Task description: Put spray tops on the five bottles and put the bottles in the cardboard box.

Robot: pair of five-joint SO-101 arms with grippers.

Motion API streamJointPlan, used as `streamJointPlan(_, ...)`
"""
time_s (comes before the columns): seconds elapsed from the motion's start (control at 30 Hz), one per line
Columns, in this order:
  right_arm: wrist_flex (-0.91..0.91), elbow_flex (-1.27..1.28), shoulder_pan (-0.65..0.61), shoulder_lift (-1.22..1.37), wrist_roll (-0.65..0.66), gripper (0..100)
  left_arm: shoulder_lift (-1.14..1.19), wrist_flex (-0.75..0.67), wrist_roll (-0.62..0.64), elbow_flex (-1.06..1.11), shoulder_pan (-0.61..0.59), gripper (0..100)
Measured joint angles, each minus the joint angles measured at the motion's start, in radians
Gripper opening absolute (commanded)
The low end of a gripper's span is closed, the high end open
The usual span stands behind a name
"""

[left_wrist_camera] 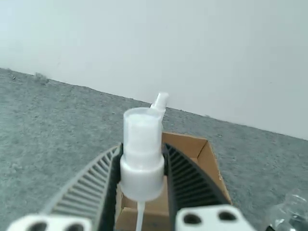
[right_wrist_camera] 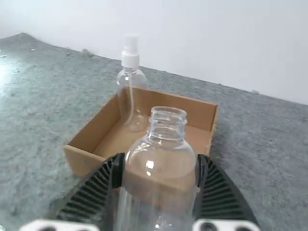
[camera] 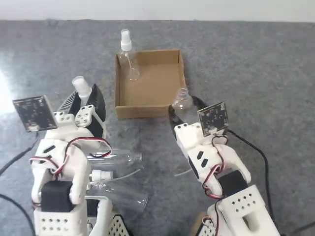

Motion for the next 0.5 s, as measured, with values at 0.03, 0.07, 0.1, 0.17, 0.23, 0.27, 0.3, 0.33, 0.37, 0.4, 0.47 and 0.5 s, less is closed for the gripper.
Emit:
streamJointPlan(0.03,0.000,0.008,-0.009,0.000,0.000,9.1,0.000,0.000,0.006,0.000,0.000,1)
streamJointPlan(0.07,0.000,0.014,-0.018,0.000,0.000,9.1,0.000,0.000,0.009,0.000,0.000,1)
streamJointPlan(0.1,0.000,0.018,-0.031,0.000,0.003,9.1,0.000,0.000,0.012,0.000,0.000,1)
streamJointPlan(0.17,-0.002,0.023,-0.057,0.000,0.032,9.1,0.000,-0.011,0.015,0.000,0.000,1)
streamJointPlan(0.23,-0.020,0.048,-0.089,0.000,0.064,9.1,0.000,-0.041,0.017,0.000,-0.020,1)
streamJointPlan(0.27,-0.037,0.061,-0.101,0.000,0.077,9.1,0.000,-0.057,0.025,0.000,-0.032,1)
streamJointPlan(0.3,-0.057,0.075,-0.112,0.000,0.086,9.1,0.000,-0.068,0.034,0.000,-0.048,1)
streamJointPlan(0.33,-0.080,0.087,-0.124,0.000,0.089,9.1,0.000,-0.075,0.046,0.000,-0.052,1)
streamJointPlan(0.37,-0.103,0.100,-0.132,0.000,0.094,9.1,0.000,-0.078,0.052,0.000,-0.060,1)
streamJointPlan(0.4,-0.127,0.110,-0.140,0.000,0.094,9.1,0.000,-0.080,0.055,0.000,-0.061,1)
streamJointPlan(0.47,-0.164,0.127,-0.147,0.000,0.101,9.1,0.000,-0.081,0.058,0.000,-0.061,1)
streamJointPlan(0.5,-0.178,0.135,-0.153,0.000,0.110,9.1,0.000,-0.081,0.063,0.000,-0.060,1)
